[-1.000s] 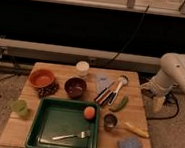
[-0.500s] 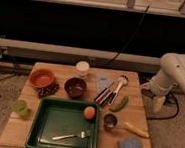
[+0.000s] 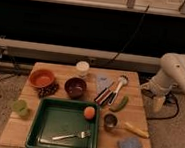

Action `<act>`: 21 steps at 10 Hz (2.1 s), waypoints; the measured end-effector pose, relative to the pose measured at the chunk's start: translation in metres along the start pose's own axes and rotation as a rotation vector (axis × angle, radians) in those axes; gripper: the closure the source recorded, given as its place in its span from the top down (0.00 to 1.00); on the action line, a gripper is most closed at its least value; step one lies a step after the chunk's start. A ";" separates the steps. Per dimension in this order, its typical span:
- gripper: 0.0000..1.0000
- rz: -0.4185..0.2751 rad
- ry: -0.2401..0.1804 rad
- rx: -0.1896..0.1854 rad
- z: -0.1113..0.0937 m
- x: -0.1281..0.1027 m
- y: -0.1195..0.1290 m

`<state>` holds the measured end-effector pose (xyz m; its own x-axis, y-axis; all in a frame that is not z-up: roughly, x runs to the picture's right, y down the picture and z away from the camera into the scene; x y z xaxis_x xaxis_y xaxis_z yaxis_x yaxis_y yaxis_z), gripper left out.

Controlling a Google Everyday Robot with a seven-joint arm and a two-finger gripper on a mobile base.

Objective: Place pepper in table surface

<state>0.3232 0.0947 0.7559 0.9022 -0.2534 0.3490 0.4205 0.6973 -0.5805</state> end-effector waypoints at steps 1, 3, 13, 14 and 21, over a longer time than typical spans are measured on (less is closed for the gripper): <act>0.80 0.000 0.000 0.000 0.000 0.000 0.000; 0.80 -0.015 -0.005 0.001 0.001 0.001 -0.002; 0.80 -0.225 -0.070 0.008 0.105 -0.046 -0.060; 0.80 -0.236 -0.064 0.010 0.107 -0.046 -0.065; 0.78 -0.285 -0.011 -0.034 0.141 -0.041 -0.082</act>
<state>0.2378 0.1423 0.8930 0.7464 -0.4285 0.5093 0.6599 0.5759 -0.4825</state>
